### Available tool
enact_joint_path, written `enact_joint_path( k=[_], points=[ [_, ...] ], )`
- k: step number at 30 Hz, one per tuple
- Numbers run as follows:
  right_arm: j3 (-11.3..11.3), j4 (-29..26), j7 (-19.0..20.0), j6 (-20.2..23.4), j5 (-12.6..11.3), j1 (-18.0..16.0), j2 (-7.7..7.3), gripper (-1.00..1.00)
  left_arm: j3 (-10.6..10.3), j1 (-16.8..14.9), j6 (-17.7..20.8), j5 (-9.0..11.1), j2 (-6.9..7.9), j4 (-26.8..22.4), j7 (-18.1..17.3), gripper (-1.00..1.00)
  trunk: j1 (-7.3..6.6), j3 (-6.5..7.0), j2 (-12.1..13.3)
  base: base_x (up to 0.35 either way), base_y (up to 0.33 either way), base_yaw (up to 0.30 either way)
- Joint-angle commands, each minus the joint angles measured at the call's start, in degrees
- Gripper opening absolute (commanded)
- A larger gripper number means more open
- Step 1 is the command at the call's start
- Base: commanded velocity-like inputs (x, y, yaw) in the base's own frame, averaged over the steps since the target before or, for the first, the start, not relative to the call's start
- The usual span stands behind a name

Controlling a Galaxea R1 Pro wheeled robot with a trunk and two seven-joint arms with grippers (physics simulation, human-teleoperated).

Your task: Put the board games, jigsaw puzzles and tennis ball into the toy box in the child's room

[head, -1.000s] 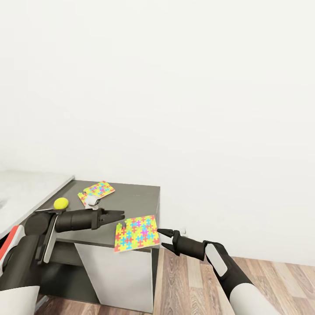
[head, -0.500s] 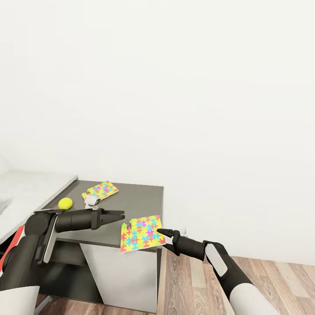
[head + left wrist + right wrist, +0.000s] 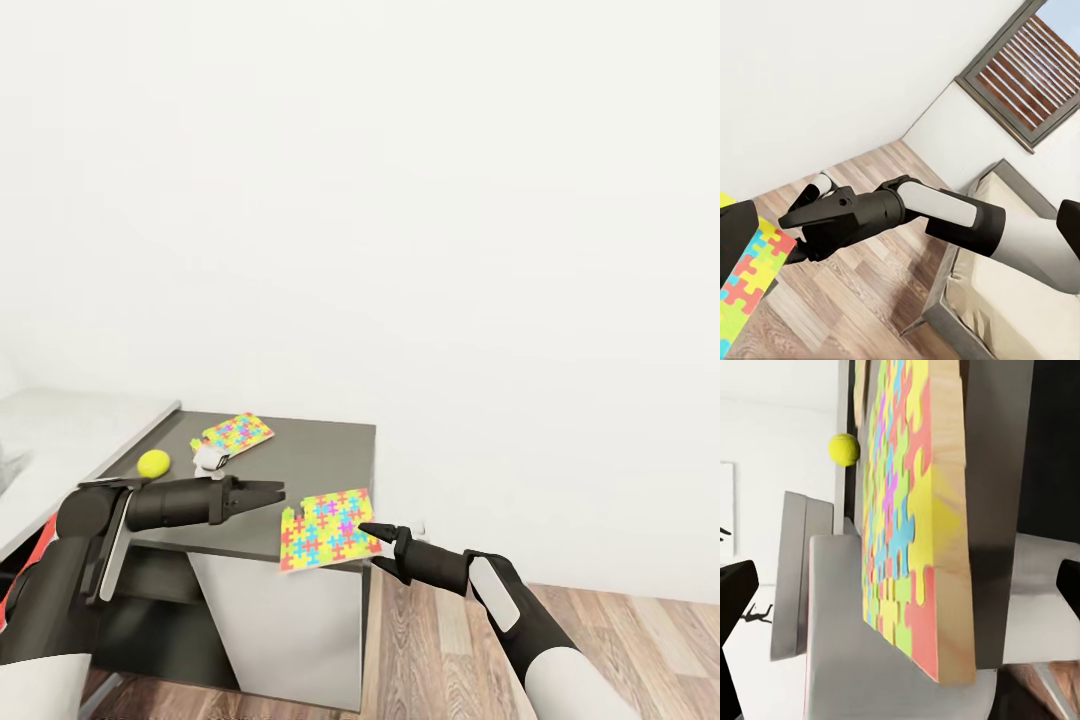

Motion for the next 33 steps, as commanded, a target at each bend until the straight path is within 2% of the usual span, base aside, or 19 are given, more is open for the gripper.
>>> enact_joint_path(
  k=[1, 33],
  points=[
    [0.0, -0.03, -0.01, 0.28, -0.16, -0.03, 0.0, 1.0, 0.03, -0.03, 0.6, -0.31, 0.0, -0.03, -0.37, 1.0, -0.01, -0.06, -0.03, -0.06, 0.05, 0.0],
    [0.0, -0.02, 0.03, 0.2, -0.16, -0.03, 0.0, 1.0, -0.04, -0.03, 0.6, -0.33, 0.0, -0.03, -0.37, 1.0, -0.01, -0.06, -0.03, -0.005, 0.004, 0.0]
  ],
)
